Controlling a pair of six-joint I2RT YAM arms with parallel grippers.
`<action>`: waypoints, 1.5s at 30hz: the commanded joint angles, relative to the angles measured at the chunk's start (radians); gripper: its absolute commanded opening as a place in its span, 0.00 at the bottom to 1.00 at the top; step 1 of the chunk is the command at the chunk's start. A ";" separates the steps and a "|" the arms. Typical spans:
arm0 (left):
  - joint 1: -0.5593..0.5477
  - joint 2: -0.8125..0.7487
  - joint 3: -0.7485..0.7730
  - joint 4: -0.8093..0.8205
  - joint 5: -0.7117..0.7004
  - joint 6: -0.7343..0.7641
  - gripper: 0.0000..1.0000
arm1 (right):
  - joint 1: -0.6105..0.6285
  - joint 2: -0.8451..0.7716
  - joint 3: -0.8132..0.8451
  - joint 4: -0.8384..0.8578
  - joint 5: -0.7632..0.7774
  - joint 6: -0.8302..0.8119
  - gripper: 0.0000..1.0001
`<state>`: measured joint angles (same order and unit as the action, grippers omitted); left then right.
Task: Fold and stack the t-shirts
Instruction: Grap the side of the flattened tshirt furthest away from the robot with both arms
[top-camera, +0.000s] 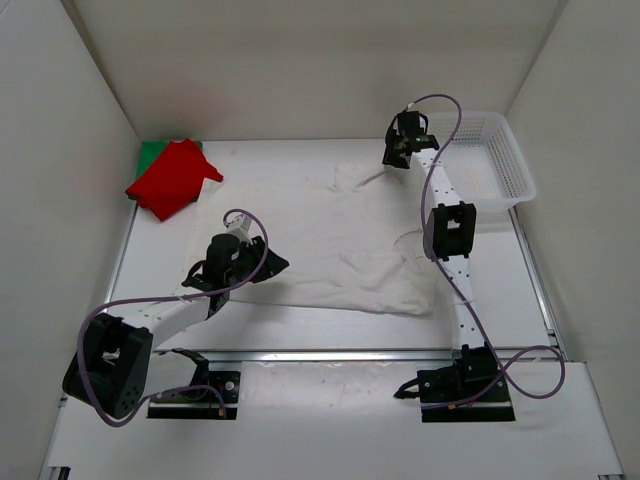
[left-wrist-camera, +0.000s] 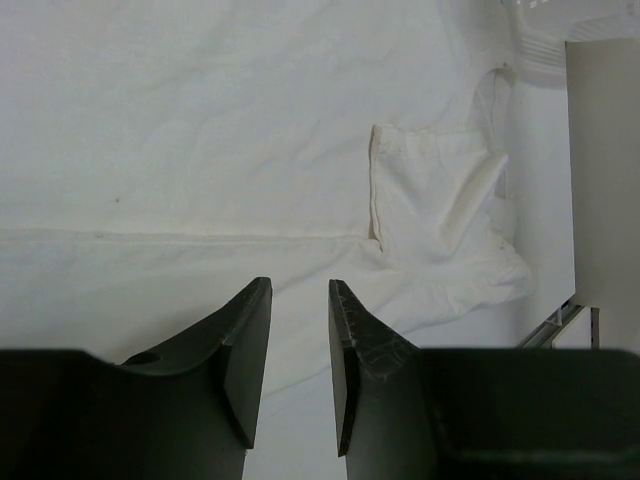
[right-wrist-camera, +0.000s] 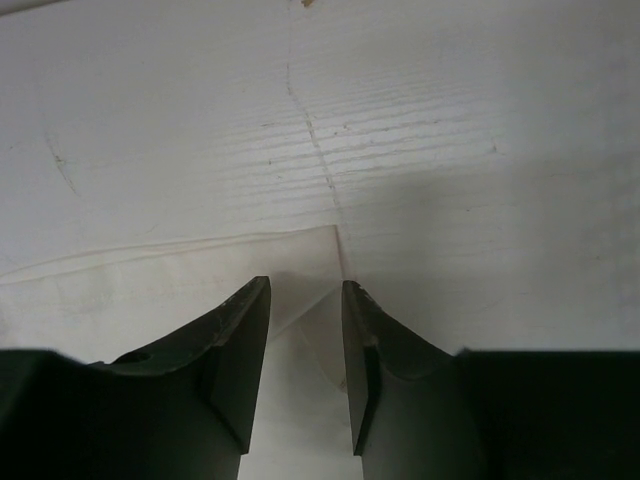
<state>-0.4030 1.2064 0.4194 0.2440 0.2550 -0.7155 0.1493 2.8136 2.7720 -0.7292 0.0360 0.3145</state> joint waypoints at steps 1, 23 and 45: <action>0.001 0.004 0.027 0.023 0.020 0.004 0.40 | -0.013 0.009 0.044 -0.003 -0.025 0.017 0.33; 0.035 0.008 0.022 0.057 0.044 -0.036 0.40 | -0.057 0.011 -0.011 0.025 -0.162 0.124 0.28; 0.196 0.100 0.162 0.048 0.000 -0.038 0.40 | -0.021 -0.078 0.049 0.111 -0.185 0.071 0.00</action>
<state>-0.2657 1.2896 0.5083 0.2897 0.2985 -0.7738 0.0986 2.8368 2.7678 -0.6762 -0.1715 0.4435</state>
